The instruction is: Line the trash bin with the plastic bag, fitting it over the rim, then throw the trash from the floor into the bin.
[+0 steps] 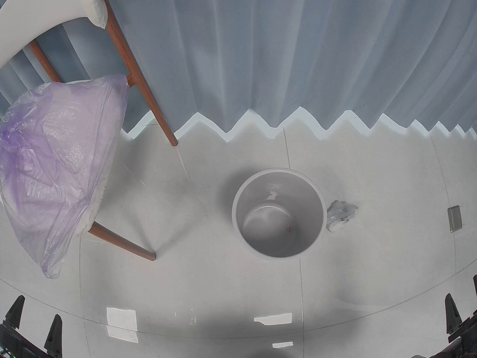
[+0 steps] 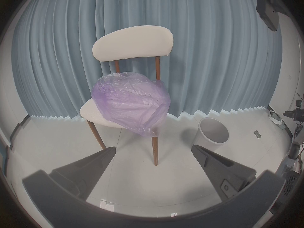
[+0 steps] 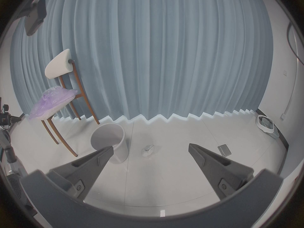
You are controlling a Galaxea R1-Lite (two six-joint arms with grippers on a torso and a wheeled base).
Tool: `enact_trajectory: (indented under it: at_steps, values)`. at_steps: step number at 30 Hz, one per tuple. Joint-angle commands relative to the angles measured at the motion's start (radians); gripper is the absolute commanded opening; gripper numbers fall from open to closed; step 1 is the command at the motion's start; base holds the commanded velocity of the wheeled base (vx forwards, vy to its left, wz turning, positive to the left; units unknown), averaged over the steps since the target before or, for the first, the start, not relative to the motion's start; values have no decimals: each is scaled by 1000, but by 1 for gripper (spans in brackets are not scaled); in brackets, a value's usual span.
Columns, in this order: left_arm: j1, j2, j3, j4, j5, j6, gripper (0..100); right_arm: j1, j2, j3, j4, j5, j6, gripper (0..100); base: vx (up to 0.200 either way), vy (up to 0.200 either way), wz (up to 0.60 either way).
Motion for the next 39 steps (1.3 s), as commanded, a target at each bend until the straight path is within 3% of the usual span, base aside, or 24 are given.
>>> enact_trajectory:
  at_steps: [1,11,12,15,21,23,26,30,39]
  values:
    - [0,-18,18,-3,-1,2,100,0,-17,18,1,3,-4,100,0,0,0]
    - [3,-18,18,-55,6,5,100,0,-17,18,1,3,-4,100,0,0,0]
    - [3,-18,18,-253,-6,25,100,0,-17,18,1,3,-6,100,0,0,0]
    - [3,-18,18,-269,-17,37,100,0,-17,18,1,3,-6,100,0,0,0]
    - [3,-18,18,-269,-89,83,100,0,-17,18,1,3,-6,100,0,0,0]
    - [-9,3,-71,-251,-140,12,100,0,-17,18,0,3,-4,100,0,0,0]
    - [-37,122,-173,-197,-179,-23,100,0,-17,18,1,3,-4,100,0,0,0]
    - [-135,404,-357,-167,-282,-29,100,0,-17,18,1,3,-4,100,0,0,0]
    - [-207,804,-556,-248,-324,-25,100,0,-17,18,1,3,-3,100,0,0,0]
